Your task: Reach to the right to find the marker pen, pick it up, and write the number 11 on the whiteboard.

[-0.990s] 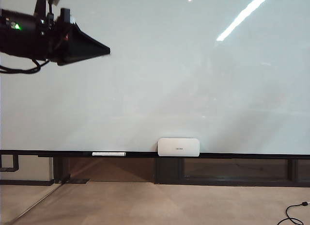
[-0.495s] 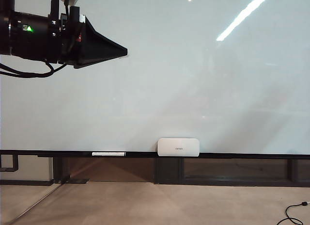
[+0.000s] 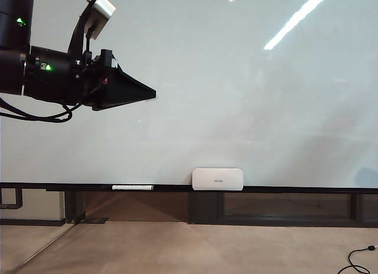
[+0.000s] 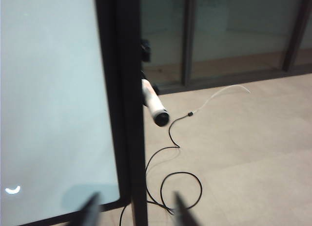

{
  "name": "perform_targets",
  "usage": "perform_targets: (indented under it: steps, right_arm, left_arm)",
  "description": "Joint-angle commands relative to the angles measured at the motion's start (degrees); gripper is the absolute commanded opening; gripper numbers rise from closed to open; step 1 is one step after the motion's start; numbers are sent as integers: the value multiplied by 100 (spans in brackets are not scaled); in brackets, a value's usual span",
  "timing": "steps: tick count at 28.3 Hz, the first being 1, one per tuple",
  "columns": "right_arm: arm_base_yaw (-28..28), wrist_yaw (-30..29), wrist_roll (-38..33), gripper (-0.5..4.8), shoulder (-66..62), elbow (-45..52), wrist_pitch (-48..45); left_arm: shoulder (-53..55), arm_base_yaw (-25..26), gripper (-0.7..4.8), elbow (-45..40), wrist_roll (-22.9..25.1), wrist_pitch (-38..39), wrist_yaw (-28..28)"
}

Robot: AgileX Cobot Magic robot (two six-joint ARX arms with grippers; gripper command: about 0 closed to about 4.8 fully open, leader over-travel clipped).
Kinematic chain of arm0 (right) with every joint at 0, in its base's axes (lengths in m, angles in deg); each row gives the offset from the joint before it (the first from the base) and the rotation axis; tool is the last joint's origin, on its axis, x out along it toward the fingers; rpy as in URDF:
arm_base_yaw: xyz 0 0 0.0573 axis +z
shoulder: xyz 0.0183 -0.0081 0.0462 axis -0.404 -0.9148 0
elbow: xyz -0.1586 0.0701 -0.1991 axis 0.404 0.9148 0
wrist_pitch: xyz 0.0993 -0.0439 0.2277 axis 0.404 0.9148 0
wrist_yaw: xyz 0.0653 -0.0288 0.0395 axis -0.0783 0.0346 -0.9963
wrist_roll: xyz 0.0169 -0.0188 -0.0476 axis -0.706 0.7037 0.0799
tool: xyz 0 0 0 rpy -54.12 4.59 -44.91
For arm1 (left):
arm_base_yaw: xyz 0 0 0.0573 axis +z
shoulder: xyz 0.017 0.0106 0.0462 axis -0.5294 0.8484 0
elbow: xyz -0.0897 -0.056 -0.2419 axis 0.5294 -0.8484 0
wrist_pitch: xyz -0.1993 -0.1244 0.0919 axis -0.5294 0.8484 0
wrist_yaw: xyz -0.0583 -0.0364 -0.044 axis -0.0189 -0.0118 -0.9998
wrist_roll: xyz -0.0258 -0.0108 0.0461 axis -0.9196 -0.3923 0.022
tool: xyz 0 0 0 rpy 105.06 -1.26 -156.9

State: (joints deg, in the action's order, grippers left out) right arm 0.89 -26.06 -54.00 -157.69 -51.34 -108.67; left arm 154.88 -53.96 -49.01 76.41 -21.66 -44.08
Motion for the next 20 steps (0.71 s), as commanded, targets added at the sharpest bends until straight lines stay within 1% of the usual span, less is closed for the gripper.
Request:
perform_targets:
  steps: [1, 4, 8, 10, 13, 15, 20]
  right_arm:
    - [-118, 20, 17, 240, -107, -114, -81]
    - [-212, -11, 20, 253, -216, -166, -175]
    - [-293, -264, 22, 253, -380, -282, -433]
    - [-326, -393, 22, 254, -444, -382, -424]
    - [-326, -407, 31, 261, -588, -557, -431]
    - [-326, -461, 46, 277, -682, -675, -428]
    - [-326, -654, 70, 279, -929, -942, -431]
  left_arm:
    - [-9, -9, -6, 22, 7, -181, 11]
    - [-9, -9, -6, 26, 28, -256, 76]
    - [15, -9, -6, 79, 46, -354, 155]
    - [15, -9, -6, 103, 52, -363, 201]
    - [15, -9, -6, 129, 70, -354, 205]
    - [15, -9, -6, 129, 66, -345, 221]
    - [20, -7, -6, 131, 74, -337, 321]
